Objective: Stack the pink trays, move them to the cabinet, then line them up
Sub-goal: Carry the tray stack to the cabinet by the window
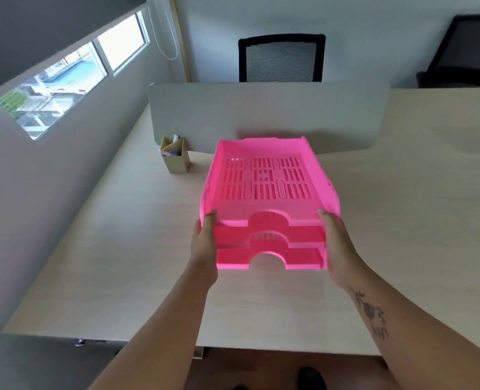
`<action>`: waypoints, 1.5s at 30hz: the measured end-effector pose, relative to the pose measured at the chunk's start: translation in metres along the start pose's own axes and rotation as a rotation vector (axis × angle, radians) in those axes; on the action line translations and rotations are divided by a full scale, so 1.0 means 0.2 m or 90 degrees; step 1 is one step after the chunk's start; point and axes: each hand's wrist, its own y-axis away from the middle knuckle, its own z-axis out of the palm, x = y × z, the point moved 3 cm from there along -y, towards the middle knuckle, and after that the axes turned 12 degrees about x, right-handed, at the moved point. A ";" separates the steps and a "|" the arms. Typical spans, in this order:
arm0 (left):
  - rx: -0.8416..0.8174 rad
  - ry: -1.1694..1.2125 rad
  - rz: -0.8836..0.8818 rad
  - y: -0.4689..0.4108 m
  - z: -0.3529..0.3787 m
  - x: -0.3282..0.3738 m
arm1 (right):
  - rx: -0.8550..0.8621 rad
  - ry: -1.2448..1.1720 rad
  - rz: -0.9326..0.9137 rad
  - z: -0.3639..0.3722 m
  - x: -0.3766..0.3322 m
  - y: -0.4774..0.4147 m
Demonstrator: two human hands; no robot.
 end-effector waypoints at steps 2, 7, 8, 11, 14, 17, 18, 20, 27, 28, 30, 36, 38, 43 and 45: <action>0.036 0.031 0.007 0.02 -0.01 0.03 | -0.020 0.003 -0.019 0.02 -0.06 -0.02; 0.138 0.093 0.064 0.10 -0.04 0.13 | -0.128 0.033 -0.065 0.12 -0.21 -0.08; 0.166 0.106 0.078 0.12 -0.05 0.15 | -0.156 0.040 -0.075 0.15 -0.24 -0.10; 0.257 0.153 0.116 0.22 -0.13 0.19 | -0.240 0.061 -0.080 0.25 -0.30 -0.11; 0.343 0.202 0.139 0.39 -0.24 0.19 | -0.333 0.082 -0.075 0.37 -0.31 -0.06; 0.434 0.251 0.171 0.61 -0.42 0.17 | -0.440 0.100 -0.064 0.51 -0.29 0.10; 0.469 0.265 0.174 0.70 -0.50 0.15 | -0.475 0.104 -0.060 0.55 -0.28 0.19; 0.544 0.280 0.179 0.89 -0.67 0.10 | -0.552 0.122 -0.050 0.62 -0.23 0.39; 0.757 0.307 0.279 1.75 -1.14 -0.08 | -0.831 0.173 -0.022 0.77 0.07 1.22; 0.770 0.292 0.299 1.88 -1.19 -0.12 | -0.860 0.182 -0.020 0.77 0.13 1.35; 0.798 0.283 0.314 2.13 -1.28 -0.20 | -0.916 0.194 -0.024 0.76 0.24 1.59; 0.909 0.296 0.334 2.80 -1.58 -0.46 | -1.066 0.227 -0.035 0.61 0.55 2.33; 0.935 0.297 0.342 2.98 -1.70 -0.55 | -1.078 0.226 -0.038 0.55 0.65 2.55; 0.966 0.302 0.337 3.33 -2.04 -0.81 | -1.106 0.272 -0.057 0.44 1.04 3.02; 0.982 0.324 0.317 3.44 -2.19 -0.90 | -1.101 0.288 -0.068 0.42 1.16 3.19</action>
